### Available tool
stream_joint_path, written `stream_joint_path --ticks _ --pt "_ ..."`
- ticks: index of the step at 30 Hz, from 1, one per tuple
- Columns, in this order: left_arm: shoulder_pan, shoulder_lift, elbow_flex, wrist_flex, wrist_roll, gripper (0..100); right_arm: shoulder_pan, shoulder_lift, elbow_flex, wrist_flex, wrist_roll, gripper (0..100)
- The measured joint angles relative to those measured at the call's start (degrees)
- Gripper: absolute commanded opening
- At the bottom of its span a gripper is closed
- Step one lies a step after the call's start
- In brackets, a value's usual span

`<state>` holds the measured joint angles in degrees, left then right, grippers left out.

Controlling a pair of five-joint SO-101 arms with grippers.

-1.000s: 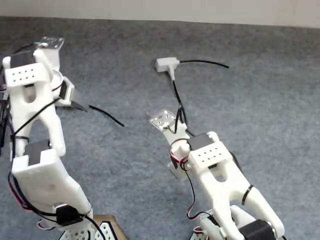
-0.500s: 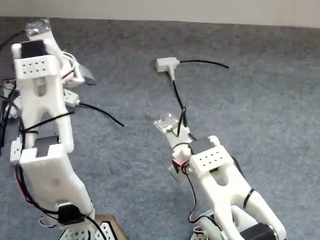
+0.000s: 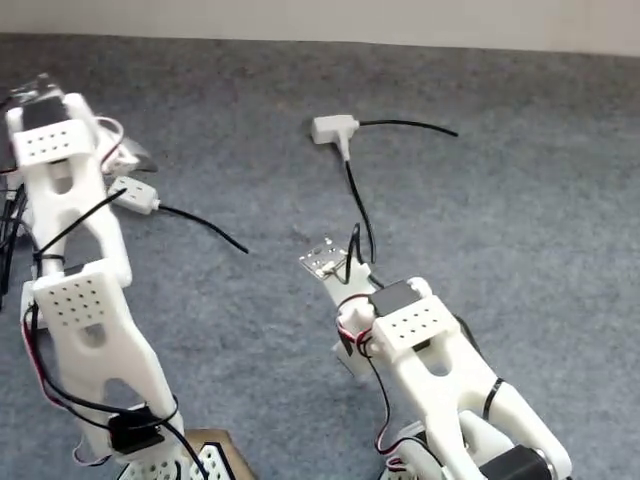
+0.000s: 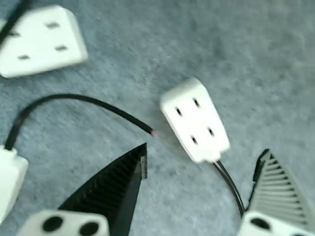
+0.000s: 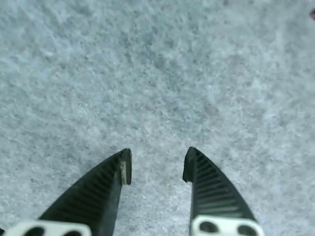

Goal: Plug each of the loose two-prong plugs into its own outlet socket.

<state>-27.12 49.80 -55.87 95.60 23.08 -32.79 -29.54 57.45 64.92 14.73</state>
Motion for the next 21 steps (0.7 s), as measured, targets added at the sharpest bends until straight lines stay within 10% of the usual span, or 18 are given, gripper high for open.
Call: stream_joint_path --ticks 21 --pt "1.8 13.9 -10.4 -0.2 -1.3 35 -0.4 0.0 0.0 0.1 0.0 17.6"
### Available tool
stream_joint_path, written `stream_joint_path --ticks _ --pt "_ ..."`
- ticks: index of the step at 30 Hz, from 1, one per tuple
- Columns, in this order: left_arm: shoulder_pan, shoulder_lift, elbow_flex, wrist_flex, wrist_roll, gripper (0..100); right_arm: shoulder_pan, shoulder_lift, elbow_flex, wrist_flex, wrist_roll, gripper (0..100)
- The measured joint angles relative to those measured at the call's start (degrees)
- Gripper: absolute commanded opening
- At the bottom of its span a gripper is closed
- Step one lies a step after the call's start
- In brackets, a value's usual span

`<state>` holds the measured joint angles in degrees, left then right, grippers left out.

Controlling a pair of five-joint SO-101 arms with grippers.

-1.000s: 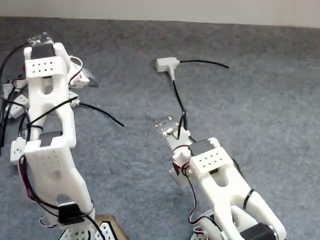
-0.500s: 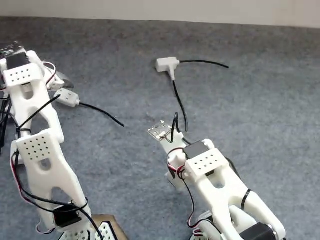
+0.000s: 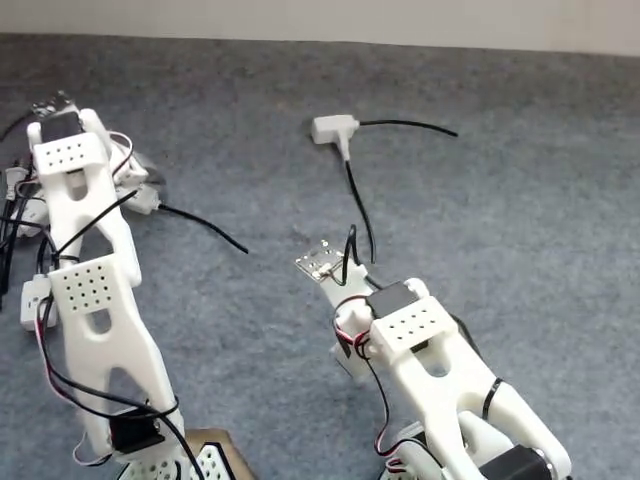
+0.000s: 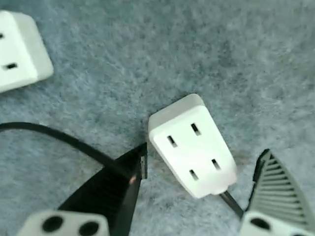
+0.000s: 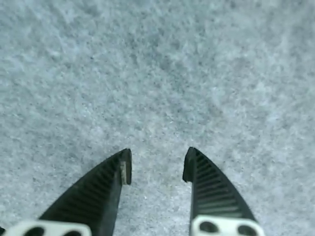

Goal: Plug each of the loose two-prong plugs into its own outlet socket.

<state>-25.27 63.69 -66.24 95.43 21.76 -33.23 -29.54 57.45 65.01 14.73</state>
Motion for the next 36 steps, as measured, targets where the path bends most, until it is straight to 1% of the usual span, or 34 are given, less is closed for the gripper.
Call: stream_joint_path --ticks 4,6,7,10,12,19,22,26,30,32,36 --pt "0.0 1.2 0.0 -0.1 0.0 35 0.0 0.0 0.0 0.0 0.0 17.6" --pt "0.0 1.2 0.0 -0.2 -0.9 33 0.0 0.0 0.0 0.0 0.0 17.6" --pt "0.0 1.2 0.0 -0.2 -1.8 29 0.0 0.0 0.0 0.0 0.0 17.6" --pt "0.0 1.2 0.0 -0.2 -5.2 15 0.0 0.0 0.0 0.3 0.0 17.6" --pt "0.1 1.2 -0.1 -0.4 -8.5 10 0.0 0.0 0.0 0.3 0.0 17.6" --pt "2.3 1.2 -0.9 -1.1 -24.4 8 0.0 0.0 0.0 0.3 0.3 17.6" --pt "3.4 1.2 -1.0 -0.3 -31.4 4 0.0 0.0 0.0 0.3 0.3 17.6" --pt "6.9 1.2 -1.0 4.0 -45.4 4 0.0 0.0 0.0 0.6 2.3 17.6" --pt "9.1 1.1 -0.8 4.9 -55.5 4 1.1 0.0 0.0 3.4 3.8 17.6" --pt "10.2 -0.3 0.4 5.0 -57.7 4 4.0 0.0 -0.1 3.6 4.0 17.6" --pt "14.8 -6.6 5.1 5.3 -56.2 4 11.1 0.0 -2.2 4.2 3.9 17.6"
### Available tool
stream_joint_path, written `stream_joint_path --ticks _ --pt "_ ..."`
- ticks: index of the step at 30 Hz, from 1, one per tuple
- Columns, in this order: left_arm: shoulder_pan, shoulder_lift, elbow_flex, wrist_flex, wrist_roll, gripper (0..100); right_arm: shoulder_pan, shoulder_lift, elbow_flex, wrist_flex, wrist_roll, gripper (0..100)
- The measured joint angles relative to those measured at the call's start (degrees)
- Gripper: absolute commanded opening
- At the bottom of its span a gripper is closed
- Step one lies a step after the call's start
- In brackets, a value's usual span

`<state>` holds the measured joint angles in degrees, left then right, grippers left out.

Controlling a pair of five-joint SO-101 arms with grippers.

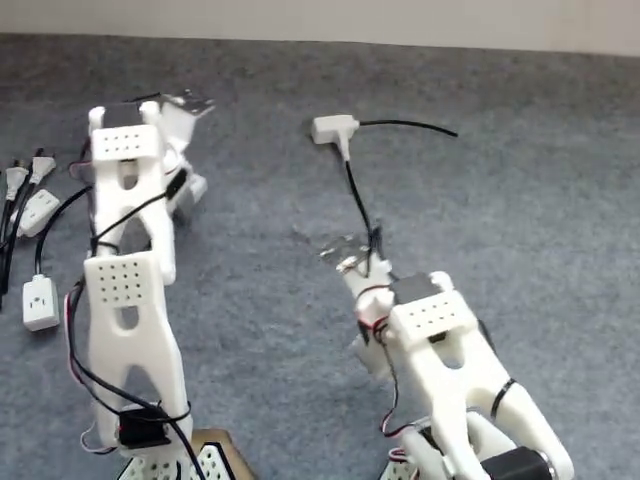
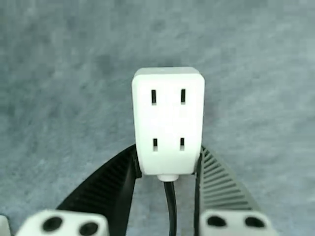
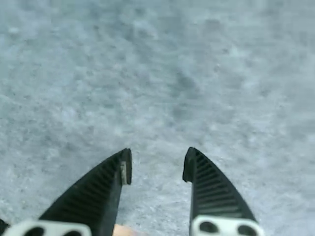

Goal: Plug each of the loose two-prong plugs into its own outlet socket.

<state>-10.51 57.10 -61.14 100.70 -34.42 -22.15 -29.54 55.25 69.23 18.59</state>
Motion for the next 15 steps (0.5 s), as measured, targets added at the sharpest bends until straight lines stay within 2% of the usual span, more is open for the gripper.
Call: stream_joint_path --ticks 8,15 --pt "15.5 -21.5 18.0 0.3 4.8 1 2.6 0.0 -1.4 1.9 4.0 17.4" --pt "27.8 -41.5 52.0 -1.4 5.7 1 7.7 0.0 -1.4 4.3 7.0 17.3"
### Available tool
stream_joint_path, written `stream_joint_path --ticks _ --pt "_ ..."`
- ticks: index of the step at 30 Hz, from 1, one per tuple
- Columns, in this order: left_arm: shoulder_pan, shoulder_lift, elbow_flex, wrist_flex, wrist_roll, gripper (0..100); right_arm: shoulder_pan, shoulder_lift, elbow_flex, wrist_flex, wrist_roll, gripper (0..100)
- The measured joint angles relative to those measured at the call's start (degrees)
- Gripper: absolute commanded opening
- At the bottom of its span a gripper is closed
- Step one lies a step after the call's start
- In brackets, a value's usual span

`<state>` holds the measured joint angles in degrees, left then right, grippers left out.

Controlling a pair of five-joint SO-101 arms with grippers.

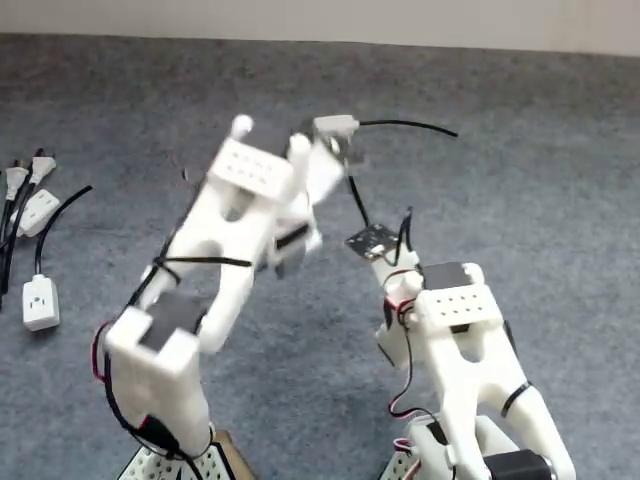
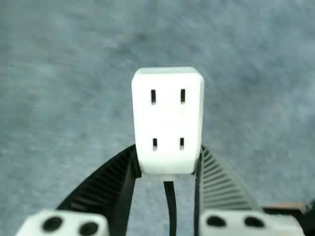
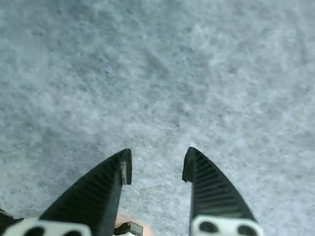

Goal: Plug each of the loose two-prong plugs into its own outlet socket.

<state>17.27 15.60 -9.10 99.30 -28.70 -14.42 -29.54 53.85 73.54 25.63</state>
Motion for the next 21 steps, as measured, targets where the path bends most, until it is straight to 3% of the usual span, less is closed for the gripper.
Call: stream_joint_path --ticks 6,11,16,21 --pt "1.2 -18.1 31.0 -12.6 -0.4 1 9.4 0.0 0.0 0.2 -1.8 17.3" --pt "1.6 -27.8 48.5 -24.1 -2.5 1 14.9 0.0 0.0 -2.7 -5.7 17.3" --pt "1.7 -29.3 56.4 -33.7 -6.0 2 13.5 0.0 0.0 -2.8 -5.8 17.3" --pt "1.7 -29.4 56.6 -35.7 -9.1 2 9.8 0.0 0.0 -2.8 -5.8 17.3"
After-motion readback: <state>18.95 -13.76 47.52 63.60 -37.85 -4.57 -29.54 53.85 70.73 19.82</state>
